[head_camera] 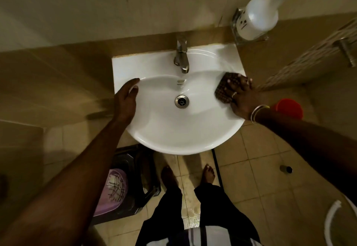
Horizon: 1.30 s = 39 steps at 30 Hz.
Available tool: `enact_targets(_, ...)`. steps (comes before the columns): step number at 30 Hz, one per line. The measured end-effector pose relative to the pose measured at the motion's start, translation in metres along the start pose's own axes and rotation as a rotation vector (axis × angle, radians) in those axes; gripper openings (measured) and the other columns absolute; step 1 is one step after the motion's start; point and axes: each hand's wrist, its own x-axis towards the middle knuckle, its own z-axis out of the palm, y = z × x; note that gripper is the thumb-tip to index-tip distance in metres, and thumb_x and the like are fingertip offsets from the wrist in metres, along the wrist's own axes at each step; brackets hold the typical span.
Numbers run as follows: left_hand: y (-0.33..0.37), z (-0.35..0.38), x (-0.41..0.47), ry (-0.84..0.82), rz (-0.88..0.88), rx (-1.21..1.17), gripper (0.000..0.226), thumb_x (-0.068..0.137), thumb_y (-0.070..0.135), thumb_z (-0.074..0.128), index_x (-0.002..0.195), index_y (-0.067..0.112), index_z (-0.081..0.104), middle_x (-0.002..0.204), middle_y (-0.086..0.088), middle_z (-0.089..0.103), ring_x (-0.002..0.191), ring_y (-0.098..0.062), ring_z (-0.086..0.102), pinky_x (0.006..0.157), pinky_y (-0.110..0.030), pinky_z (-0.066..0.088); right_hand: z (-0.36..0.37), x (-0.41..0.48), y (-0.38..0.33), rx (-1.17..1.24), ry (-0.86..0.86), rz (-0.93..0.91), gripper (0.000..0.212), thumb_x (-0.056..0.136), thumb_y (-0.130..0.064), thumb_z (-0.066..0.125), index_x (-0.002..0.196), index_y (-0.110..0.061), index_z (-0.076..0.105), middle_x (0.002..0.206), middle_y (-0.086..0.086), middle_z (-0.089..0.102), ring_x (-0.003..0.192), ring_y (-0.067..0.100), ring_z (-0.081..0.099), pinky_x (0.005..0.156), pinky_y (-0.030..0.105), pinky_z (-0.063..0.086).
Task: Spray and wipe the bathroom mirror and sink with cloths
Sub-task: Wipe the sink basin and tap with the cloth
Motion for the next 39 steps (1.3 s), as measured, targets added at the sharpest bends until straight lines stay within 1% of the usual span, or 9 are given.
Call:
enact_targets(5,-0.003,0.009,-0.036,-0.077,-0.085,0.067,0.030,0.105,0.020,0.053,0.131,0.024,0.069,0.139,0.007,0.060,0.126,-0.008,0.052,0.091,-0.001,0.037,0.002,-0.030,-0.028,-0.020,-0.061,0.014,0.078,0.088,-0.049,0.014,0.150,-0.022,0.053,0.160,0.006,0.043,0.154,0.033,0.027,0.124,0.055,0.012)
enact_targets(8,-0.004,0.014,-0.059,-0.100,-0.113,0.065,0.030,0.106,0.021,0.053,0.132,0.024,0.068,0.136,0.009,0.060,0.125,-0.008,0.052,0.098,-0.011,0.038,-0.001,-0.049,-0.055,0.061,-0.061,-0.001,0.079,0.087,-0.050,0.014,0.153,-0.023,0.047,0.161,0.004,0.042,0.154,0.027,0.028,0.125,0.051,0.020)
enact_targets(11,-0.003,0.016,-0.078,-0.095,-0.132,0.049,0.030,0.106,0.023,0.052,0.132,0.023,0.068,0.136,0.007,0.061,0.128,-0.011,0.053,0.107,-0.022,0.039,0.001,-0.070,-0.084,0.163,0.018,-0.051,0.064,0.088,-0.043,0.028,0.140,-0.025,0.062,0.145,0.006,0.061,0.144,0.031,0.047,0.116,0.050,0.040)
enact_targets(16,0.000,0.012,-0.103,-0.050,-0.165,-0.017,0.029,0.106,0.022,0.053,0.130,0.021,0.070,0.136,0.006,0.062,0.126,-0.008,0.054,0.089,0.003,0.039,0.002,-0.090,-0.141,0.349,0.092,-0.055,0.053,0.088,-0.036,0.040,0.135,-0.038,0.064,0.136,-0.003,0.067,0.136,0.025,0.054,0.108,0.043,0.048)
enact_targets(21,0.003,0.000,-0.114,0.039,-0.150,-0.096,0.027,0.106,0.015,0.054,0.126,0.016,0.072,0.131,0.004,0.066,0.111,0.012,0.058,0.088,-0.001,0.044,-0.005,-0.091,-0.217,0.516,0.167,-0.025,0.050,0.085,-0.032,0.049,0.133,-0.032,0.061,0.131,-0.002,0.067,0.125,0.024,0.061,0.097,0.038,0.053)
enact_targets(26,0.004,-0.013,-0.110,0.158,-0.165,-0.191,0.028,0.105,0.007,0.050,0.123,0.010,0.071,0.128,-0.004,0.069,0.112,0.001,0.063,0.096,-0.012,0.048,0.001,-0.071,-0.285,0.581,0.187,-0.127,0.061,0.097,-0.034,0.043,0.157,-0.028,0.036,0.159,0.005,0.044,0.148,0.028,0.039,0.111,0.044,0.045)
enact_targets(33,-0.009,-0.029,-0.099,0.302,-0.219,-0.247,0.029,0.104,0.012,0.051,0.124,0.011,0.072,0.128,-0.006,0.071,0.125,-0.021,0.063,0.111,-0.040,0.048,0.001,-0.019,-0.329,0.450,0.160,-0.417,0.072,0.099,-0.033,0.028,0.165,-0.020,0.003,0.173,0.012,-0.005,0.157,0.042,-0.012,0.128,0.055,0.001)
enact_targets(35,-0.009,-0.034,-0.097,0.363,-0.229,-0.282,0.028,0.104,0.011,0.051,0.124,0.011,0.071,0.126,-0.008,0.071,0.123,-0.025,0.064,0.111,-0.044,0.048,0.001,0.007,-0.345,0.403,0.121,-0.421,0.076,0.095,-0.039,0.021,0.165,-0.018,-0.003,0.172,0.009,-0.014,0.155,0.040,-0.020,0.127,0.058,0.000)
enact_targets(39,-0.004,-0.042,-0.096,0.476,-0.206,-0.274,0.031,0.106,0.009,0.049,0.132,0.008,0.065,0.129,-0.009,0.069,0.122,-0.023,0.064,0.105,-0.035,0.051,-0.019,0.059,-0.366,0.413,0.141,-0.359,0.079,0.099,-0.033,0.041,0.165,-0.015,0.000,0.172,0.007,-0.014,0.155,0.037,-0.022,0.126,0.059,0.007)
